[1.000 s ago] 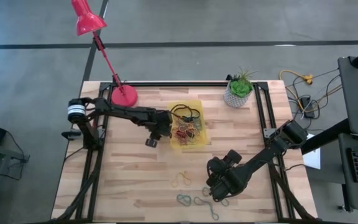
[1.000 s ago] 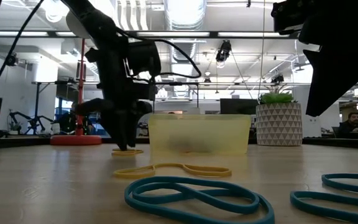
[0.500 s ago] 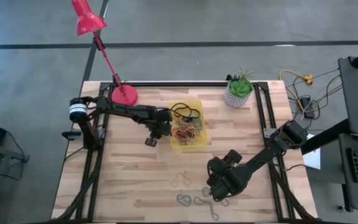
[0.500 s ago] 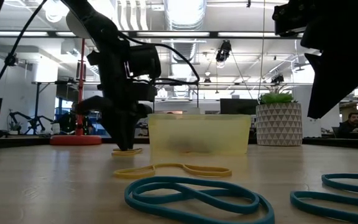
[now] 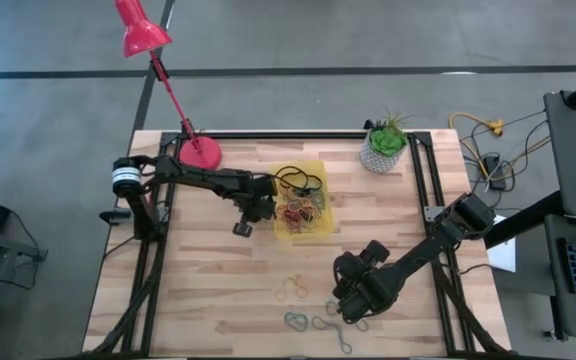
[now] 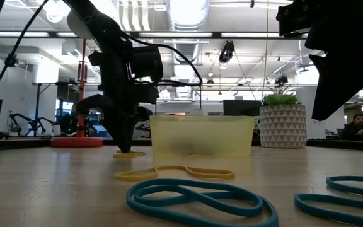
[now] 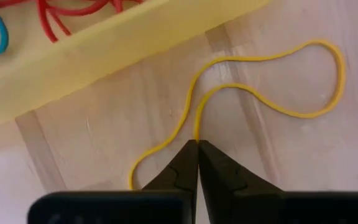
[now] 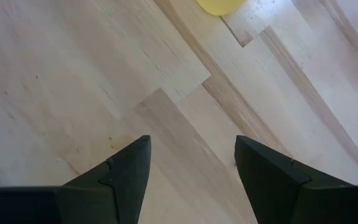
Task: Pick and place rubber bands into bin
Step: Put the yellow rubber band into the yellow bin
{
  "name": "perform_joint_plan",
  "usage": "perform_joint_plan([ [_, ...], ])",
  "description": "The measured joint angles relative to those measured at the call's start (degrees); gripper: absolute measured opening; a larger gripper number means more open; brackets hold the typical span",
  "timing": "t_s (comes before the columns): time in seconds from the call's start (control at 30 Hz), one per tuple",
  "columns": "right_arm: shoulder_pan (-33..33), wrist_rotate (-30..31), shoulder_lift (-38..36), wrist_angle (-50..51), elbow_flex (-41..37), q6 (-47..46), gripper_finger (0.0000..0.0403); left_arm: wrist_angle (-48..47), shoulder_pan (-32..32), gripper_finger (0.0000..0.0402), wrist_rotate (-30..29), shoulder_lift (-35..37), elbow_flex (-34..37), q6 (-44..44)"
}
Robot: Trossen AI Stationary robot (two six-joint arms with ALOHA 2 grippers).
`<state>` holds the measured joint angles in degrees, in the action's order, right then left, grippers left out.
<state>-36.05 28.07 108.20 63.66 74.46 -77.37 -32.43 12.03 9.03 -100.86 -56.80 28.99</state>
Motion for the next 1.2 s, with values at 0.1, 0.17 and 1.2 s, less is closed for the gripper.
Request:
perform_joint_plan([
  [0.1, 0.0, 0.0, 0.0, 0.0, 0.0, 0.0, 0.0219, -1.8, -0.1, 0.0, 1.6, 2.3, 0.0, -3.1],
  [0.17, 0.0, 0.2, 0.0, 0.0, 0.0, 0.1, 0.0219, -3.3, -0.4, 0.0, 3.8, 4.2, -0.5, -5.0],
  [1.2, 0.0, 0.4, 0.0, 0.0, -0.7, 1.0, 0.0219, 6.2, -3.7, 0.0147, -3.6, 2.7, -2.6, -11.8],
])
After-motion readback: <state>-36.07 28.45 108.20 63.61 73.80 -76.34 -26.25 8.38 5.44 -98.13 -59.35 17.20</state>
